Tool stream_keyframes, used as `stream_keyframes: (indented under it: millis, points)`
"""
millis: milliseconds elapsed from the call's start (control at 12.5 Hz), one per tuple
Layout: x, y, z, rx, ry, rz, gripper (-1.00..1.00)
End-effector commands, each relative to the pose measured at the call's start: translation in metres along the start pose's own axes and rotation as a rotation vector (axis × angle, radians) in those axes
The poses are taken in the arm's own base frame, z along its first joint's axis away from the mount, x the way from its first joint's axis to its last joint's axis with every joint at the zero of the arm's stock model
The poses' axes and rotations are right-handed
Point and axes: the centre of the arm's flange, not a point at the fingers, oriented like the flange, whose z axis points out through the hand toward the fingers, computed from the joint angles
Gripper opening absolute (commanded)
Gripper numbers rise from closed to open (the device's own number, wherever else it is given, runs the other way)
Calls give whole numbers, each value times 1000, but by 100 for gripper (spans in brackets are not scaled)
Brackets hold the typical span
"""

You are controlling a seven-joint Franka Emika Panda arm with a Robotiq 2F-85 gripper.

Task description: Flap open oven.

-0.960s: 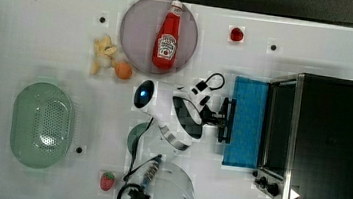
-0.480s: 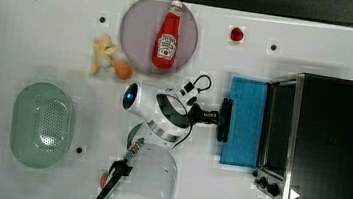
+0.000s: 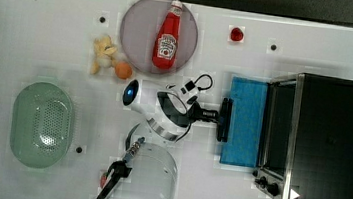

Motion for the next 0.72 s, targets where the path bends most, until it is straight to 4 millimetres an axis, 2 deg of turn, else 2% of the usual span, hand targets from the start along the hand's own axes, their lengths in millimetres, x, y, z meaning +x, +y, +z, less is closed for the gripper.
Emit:
stream_keyframes:
  millis: [80,400,720]
  points:
    - [35,58,-89,168,122,242,-65]
    - [35,132,-160,433,32,556,-65]
    - [16,199,-220,650,-73,746,-65]
